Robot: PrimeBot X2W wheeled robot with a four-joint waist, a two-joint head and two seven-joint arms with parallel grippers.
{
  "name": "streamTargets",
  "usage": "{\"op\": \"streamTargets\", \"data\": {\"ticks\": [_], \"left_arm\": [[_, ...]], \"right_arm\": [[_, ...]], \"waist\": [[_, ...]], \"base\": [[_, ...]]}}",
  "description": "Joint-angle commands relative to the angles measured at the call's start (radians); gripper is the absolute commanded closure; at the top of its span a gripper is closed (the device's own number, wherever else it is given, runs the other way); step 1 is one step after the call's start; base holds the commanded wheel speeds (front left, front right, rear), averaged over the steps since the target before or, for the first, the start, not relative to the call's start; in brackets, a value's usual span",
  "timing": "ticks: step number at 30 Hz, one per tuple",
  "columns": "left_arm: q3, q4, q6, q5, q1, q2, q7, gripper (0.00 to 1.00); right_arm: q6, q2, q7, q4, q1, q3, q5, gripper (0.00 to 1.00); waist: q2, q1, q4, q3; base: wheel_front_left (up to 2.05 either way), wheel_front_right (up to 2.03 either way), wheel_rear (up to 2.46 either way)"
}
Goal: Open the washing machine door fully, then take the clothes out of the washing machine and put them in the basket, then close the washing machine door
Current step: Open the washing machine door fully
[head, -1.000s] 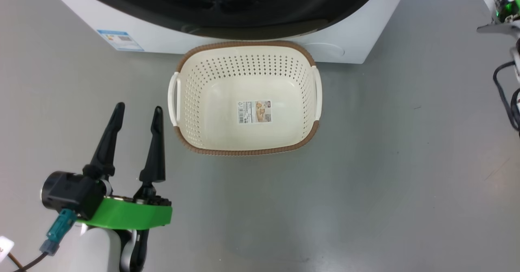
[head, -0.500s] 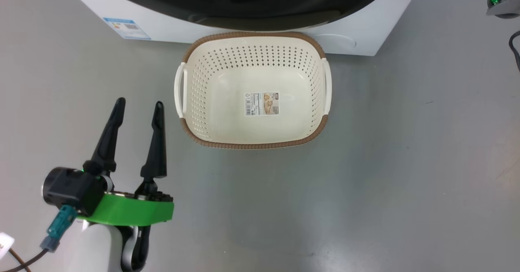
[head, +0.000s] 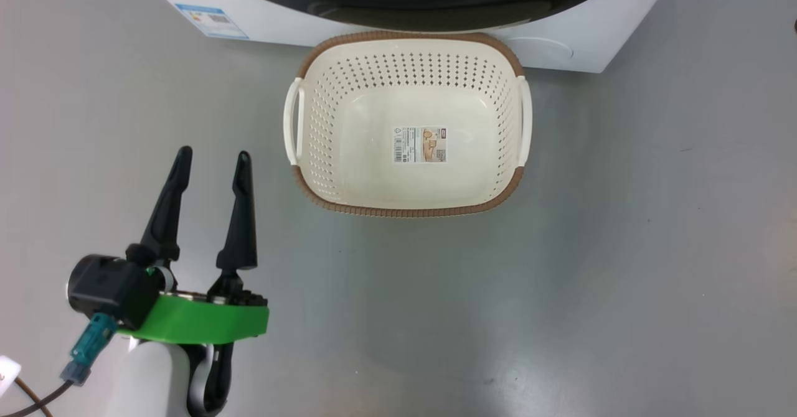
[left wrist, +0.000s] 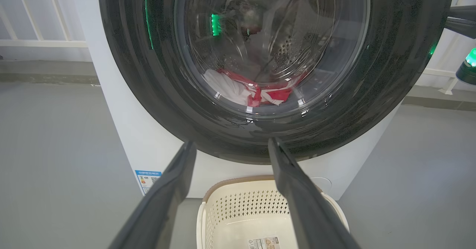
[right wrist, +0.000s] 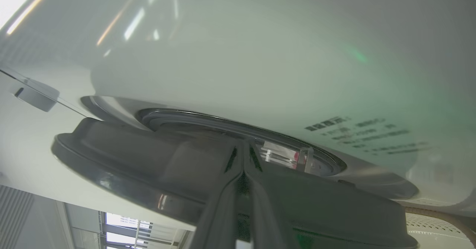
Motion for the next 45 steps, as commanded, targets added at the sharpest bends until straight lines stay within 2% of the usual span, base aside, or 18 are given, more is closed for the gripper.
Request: {"op": "streamTargets", "data": {"ticks": [1, 16, 31, 45], "left_arm": [[0.025, -0.029, 0.010, -0.006, -0.024, 0.020, -0.008, 0.00], [0.014, -0.030, 0.027, -0.024, -0.025, 0.020, -0.008, 0.00], [0.038, -0.006, 0.022, -0.013, 0.007, 0.020, -0.008, 0.00], [0.064, 0.024, 0.005, 0.009, 0.064, 0.020, -0.008, 0.00]], "right_arm": [[0.002, 0.014, 0.006, -0.024, -0.028, -0.007, -0.007, 1.00], [0.002, 0.035, 0.041, -0.021, -0.035, -0.023, -0.015, 1.00], [0.002, 0.071, 0.157, -0.081, 0.091, -0.004, 0.001, 1.00], [0.002, 0.098, 0.205, -0.140, 0.245, 0.000, 0.000, 1.00]], "waist": [[-0.0001, 0.0000, 0.007, 0.009], [-0.0001, 0.0000, 0.030, 0.013], [-0.0001, 0.0000, 0.002, -0.059], [-0.0001, 0.0000, -0.005, -0.174]], "base": [[0.00, 0.00, 0.00], [0.00, 0.00, 0.00], [0.00, 0.00, 0.00], [0.00, 0.00, 0.00]]}}
